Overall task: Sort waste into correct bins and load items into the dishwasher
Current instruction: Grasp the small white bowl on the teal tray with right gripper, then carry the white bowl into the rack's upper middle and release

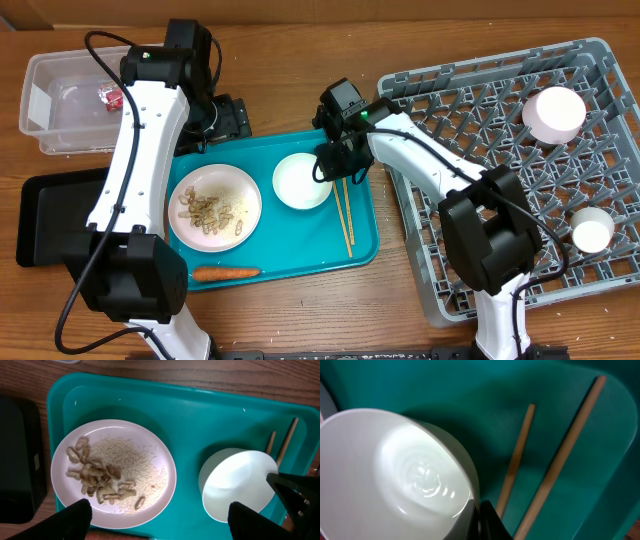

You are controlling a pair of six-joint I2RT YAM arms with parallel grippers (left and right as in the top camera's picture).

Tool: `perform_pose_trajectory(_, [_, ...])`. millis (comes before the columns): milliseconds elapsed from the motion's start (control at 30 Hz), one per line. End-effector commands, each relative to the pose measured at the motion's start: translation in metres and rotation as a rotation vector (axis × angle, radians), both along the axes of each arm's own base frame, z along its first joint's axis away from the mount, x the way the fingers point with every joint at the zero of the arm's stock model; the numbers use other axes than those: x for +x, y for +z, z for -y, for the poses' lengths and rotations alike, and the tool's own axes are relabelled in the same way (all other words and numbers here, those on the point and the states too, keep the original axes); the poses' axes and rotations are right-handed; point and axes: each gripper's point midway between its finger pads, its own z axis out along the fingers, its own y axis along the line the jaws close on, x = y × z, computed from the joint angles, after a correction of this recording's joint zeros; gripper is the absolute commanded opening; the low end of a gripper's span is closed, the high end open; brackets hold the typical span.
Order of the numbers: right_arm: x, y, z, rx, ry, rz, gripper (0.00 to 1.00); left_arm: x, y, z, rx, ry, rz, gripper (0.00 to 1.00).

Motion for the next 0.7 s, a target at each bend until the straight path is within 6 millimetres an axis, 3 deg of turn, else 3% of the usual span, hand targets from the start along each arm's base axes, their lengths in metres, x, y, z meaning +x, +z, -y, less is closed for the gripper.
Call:
perform_pose_trajectory(0, [0.026,0.036,0.003,0.011,-0.027,0.096,0.04,0.000,0.001,-0.001,-0.010,0.017,0.002,0.89])
perform_pose_trajectory(67, [0.041,0.066,0.016,-0.022,-0.063,0.170,0.04,0.000,0.001,-0.001,-0.006,0.018,0.003,0.89])
perform_pose_trajectory(200, [0.077,0.137,0.062,-0.111,-0.187,0.368,0.04,0.000,0.001,-0.005,0.013,0.020,0.005,0.89])
perform_pose_trajectory(233, [0.087,0.159,0.082,-0.143,-0.240,0.433,0.04,0.000,0.001,-0.005,0.017,0.021,0.005,0.89])
perform_pose_trajectory(333, [0.104,0.199,0.137,-0.250,-0.380,0.565,0.04,0.001,0.001,-0.006,0.020,0.021,0.006,0.89])
perform_pose_trajectory(367, [0.108,0.210,0.167,-0.329,-0.451,0.610,0.04,0.001,0.001,-0.006,0.020,0.021,0.006,0.89])
perform_pose_trajectory(400, [0.110,0.214,0.184,-0.382,-0.490,0.630,0.04,0.001,0.001,-0.006,0.020,0.021,0.006,0.89])
perform_pose_trajectory(467, [0.110,0.227,0.240,-0.566,-0.648,0.682,0.04,0.001,0.001,-0.006,0.020,0.021,0.005,0.89])
perform_pose_trajectory(567, [0.092,0.251,0.314,-0.849,-0.958,0.777,0.04,0.001,0.001,-0.006,0.020,0.021,0.006,0.89])
perform_pose_trajectory(667, [0.073,0.266,0.357,-1.054,-1.125,0.851,0.04,0.001,0.001,-0.006,0.020,0.021,0.006,0.89])
